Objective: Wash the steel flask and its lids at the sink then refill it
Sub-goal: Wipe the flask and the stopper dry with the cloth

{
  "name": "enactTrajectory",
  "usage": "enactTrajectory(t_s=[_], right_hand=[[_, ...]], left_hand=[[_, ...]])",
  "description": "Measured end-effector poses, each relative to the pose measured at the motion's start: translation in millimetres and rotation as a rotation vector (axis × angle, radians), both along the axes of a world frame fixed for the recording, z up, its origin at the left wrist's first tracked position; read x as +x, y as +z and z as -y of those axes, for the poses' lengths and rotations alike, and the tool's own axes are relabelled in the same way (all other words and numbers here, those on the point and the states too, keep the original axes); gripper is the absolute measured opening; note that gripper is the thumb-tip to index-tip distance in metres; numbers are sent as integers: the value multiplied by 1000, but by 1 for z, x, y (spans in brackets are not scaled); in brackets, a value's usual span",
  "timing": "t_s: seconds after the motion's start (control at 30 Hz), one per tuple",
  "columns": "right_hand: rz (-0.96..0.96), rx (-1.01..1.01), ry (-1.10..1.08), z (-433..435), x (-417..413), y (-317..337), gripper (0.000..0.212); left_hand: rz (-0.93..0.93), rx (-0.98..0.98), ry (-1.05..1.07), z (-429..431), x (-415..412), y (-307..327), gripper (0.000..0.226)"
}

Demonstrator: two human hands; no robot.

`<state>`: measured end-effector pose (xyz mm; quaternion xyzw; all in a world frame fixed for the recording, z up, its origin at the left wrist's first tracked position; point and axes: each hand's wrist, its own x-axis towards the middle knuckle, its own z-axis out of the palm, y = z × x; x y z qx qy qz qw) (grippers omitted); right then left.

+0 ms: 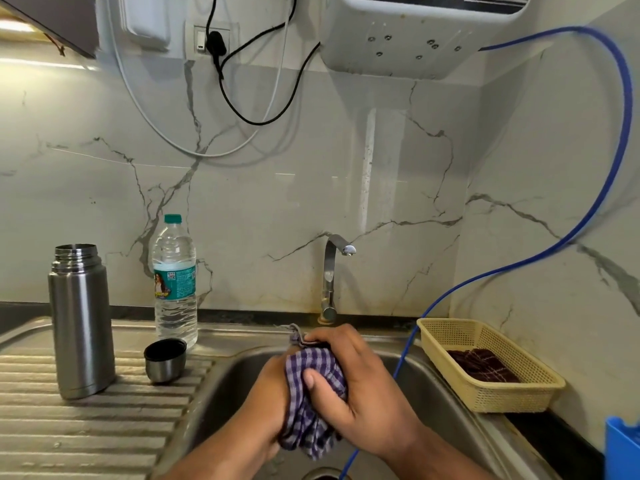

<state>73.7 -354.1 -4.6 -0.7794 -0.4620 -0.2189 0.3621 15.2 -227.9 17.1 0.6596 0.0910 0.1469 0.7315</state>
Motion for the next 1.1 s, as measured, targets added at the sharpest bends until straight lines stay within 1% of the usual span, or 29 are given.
enactTrajectory(t_s=[0.07, 0.1, 0.13, 0.17, 0.2, 0.27, 0.3, 0.33, 0.37, 0.4, 0.43, 0.47, 0.5, 0.53, 0.57, 0.6, 0.67, 0.73, 0.77, 0.8, 0.83, 0.87, 0.93, 0.97, 1.0, 1.03, 1.07, 1.1], right_hand=[[-89, 44, -50, -7, -3, -3, 35], [-136, 56, -70, -10, -4, -3, 31], [-208, 71, -92, -12, -5, -2, 28], [-322, 87, -123, -14, -5, -1, 29], [-492, 107, -164, -17, -8, 2, 33], [-974, 169, -175, -23, -12, 5, 50], [-1191, 219, -126, -24, -14, 7, 59], [-1352, 274, -72, -23, -15, 9, 66], [-1462, 309, -22, -21, -14, 11, 70], [-1535, 323, 25, -18, -13, 12, 71], [-1574, 331, 63, -16, -13, 14, 72], [-1577, 335, 79, -14, -13, 15, 70], [-1532, 337, 61, -14, -12, 15, 68], [-1431, 339, 2, -15, -11, 14, 65], [-1292, 345, -75, -16, -9, 12, 63], [-1136, 352, -147, -18, -8, 10, 61], [-850, 334, -268, -19, -8, 7, 53], [-642, 322, -313, -17, -10, 5, 43], [-574, 313, -305, -17, -12, 5, 40], [-511, 309, -278, -19, -14, 4, 38], [-432, 306, -250, -20, -14, 2, 37], [-331, 287, -230, -20, -12, -1, 36], [-97, 218, -175, -17, -8, -4, 31], [13, 193, -116, -14, -6, -4, 28], [114, 179, -49, -11, -3, -4, 27], [195, 183, 12, -9, -1, -4, 28], [240, 199, 47, -6, 1, -5, 28], [239, 217, 54, -5, 3, -5, 26]], left_hand=[[84, 235, 53, -6, -2, -7, 29], [141, 399, 57, -10, -4, -10, 25], [209, 590, 80, -13, -5, -12, 26], [281, 778, 139, -15, -5, -13, 31], [389, 948, 194, -20, -2, -18, 34], [445, 1156, 199, -26, 7, -24, 27], [396, 1213, 208, -29, 13, -29, 27], [411, 1270, 242, -29, 18, -32, 26], [463, 1301, 277, -27, 23, -35, 30], [510, 1361, 319, -23, 23, -34, 43], [486, 1378, 325, -20, 21, -30, 55], [457, 1382, 330, -19, 21, -30, 57], [464, 1296, 336, -17, 21, -29, 49], [432, 1223, 308, -17, 21, -28, 36], [380, 1181, 297, -17, 21, -25, 25], [324, 1203, 318, -15, 20, -23, 19], [283, 1214, 317, -12, 20, -20, 22], [244, 1076, 280, -17, 22, -25, 30], [217, 953, 229, -19, 23, -27, 30], [191, 809, 169, -21, 23, -28, 24], [147, 608, 118, -23, 23, -25, 19], [54, 367, 52, -24, 20, -20, 26], [-190, -94, -140, -25, 9, -10, 49], [-302, -232, -248, -28, 5, -7, 52], [-384, -305, -357, -29, 2, -5, 48], [-410, -340, -409, -31, 2, -7, 41], [-388, -338, -428, -30, 3, -10, 39], [-362, -327, -395, -25, 1, -7, 39]])
